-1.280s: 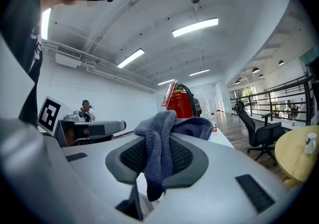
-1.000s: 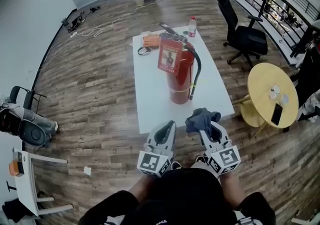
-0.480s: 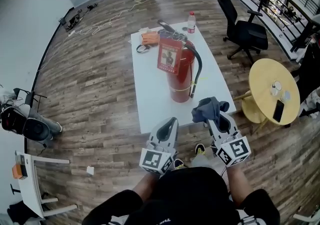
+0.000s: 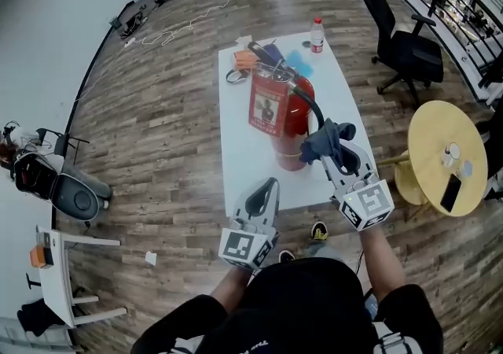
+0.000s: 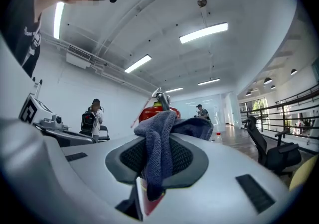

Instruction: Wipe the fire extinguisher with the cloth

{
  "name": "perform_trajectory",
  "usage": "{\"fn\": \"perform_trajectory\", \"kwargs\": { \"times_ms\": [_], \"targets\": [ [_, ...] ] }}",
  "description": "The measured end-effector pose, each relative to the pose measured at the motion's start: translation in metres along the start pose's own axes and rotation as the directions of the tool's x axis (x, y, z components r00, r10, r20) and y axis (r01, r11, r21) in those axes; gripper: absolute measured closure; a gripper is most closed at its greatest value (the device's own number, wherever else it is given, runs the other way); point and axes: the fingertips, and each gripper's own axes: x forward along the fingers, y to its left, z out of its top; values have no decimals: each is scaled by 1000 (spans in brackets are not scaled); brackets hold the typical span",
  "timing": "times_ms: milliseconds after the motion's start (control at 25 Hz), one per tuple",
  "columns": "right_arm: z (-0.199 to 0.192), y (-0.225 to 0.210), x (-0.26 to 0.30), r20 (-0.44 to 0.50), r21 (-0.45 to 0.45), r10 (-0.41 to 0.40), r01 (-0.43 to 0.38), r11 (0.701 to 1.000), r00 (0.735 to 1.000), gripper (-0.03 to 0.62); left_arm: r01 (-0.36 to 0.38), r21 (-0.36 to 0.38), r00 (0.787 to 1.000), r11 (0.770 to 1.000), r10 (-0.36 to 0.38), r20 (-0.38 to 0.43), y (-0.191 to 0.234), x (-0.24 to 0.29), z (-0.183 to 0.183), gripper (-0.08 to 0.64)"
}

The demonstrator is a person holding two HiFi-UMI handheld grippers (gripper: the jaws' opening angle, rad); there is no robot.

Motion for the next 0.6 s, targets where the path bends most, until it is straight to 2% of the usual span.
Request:
{"fn": "perform_trajectory", "kwargs": {
  "times_ms": [240, 360, 480, 600],
  "targets": [
    [14, -10, 20, -6, -10, 134, -134, 991, 991, 509, -31, -3, 999, 1000, 31, 17, 9, 35, 7, 528],
    [28, -14, 27, -96, -131, 141, -153, 980, 985, 509, -31, 10, 999, 999, 30, 14, 11, 50, 9, 528],
    [38, -14, 34, -222, -228, 163, -213, 950, 961, 503, -33, 4, 999, 999, 33, 16, 12, 59, 10, 528],
    [66, -8, 43, -210, -273, 188, -243, 931, 959, 503, -38, -3, 999, 999, 38, 19, 14, 64, 9, 528]
  ]
}}
